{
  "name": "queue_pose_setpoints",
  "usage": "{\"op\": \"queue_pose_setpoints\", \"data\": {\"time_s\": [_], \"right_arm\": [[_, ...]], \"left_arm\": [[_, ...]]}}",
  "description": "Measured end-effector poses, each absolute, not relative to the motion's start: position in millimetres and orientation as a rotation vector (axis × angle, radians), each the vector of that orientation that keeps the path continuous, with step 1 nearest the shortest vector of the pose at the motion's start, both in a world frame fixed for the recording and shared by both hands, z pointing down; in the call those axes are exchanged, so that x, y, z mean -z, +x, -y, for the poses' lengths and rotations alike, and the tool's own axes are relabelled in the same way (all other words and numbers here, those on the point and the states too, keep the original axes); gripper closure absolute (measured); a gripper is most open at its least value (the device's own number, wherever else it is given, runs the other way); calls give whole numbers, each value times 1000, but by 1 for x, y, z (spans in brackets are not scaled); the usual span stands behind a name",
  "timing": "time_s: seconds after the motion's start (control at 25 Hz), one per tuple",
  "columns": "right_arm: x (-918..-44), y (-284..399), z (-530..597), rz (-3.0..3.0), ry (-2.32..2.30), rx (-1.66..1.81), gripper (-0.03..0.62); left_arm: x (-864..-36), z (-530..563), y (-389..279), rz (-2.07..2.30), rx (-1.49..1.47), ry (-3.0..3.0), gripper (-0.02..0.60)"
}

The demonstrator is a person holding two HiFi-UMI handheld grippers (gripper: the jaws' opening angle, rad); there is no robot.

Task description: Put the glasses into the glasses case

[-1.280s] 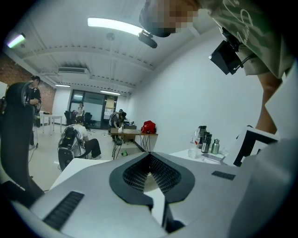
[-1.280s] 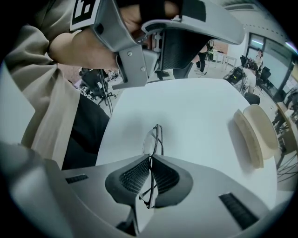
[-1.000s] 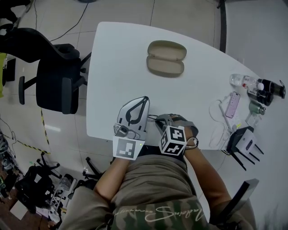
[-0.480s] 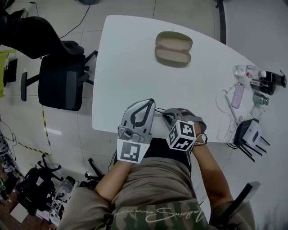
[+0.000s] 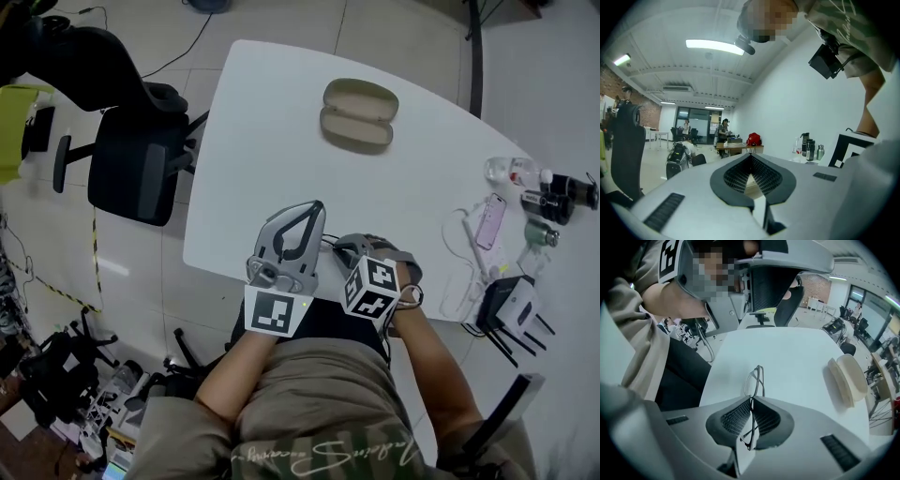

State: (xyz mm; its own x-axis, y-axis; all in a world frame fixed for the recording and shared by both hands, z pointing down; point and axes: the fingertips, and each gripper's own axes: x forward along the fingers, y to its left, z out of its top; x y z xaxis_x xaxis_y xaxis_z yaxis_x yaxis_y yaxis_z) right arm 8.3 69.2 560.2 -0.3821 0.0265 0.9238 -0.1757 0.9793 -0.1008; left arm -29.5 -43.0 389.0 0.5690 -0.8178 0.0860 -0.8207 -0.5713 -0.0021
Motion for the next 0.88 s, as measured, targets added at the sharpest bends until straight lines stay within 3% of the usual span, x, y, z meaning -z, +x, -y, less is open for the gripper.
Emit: {"op": "queue_pose_setpoints", "data": {"time_s": [0.88], "right_arm": [[-584, 8, -50, 1954, 149, -220, 562]], "left_arm": [[-429, 62, -31, 1491, -41, 2735, 577]]}}
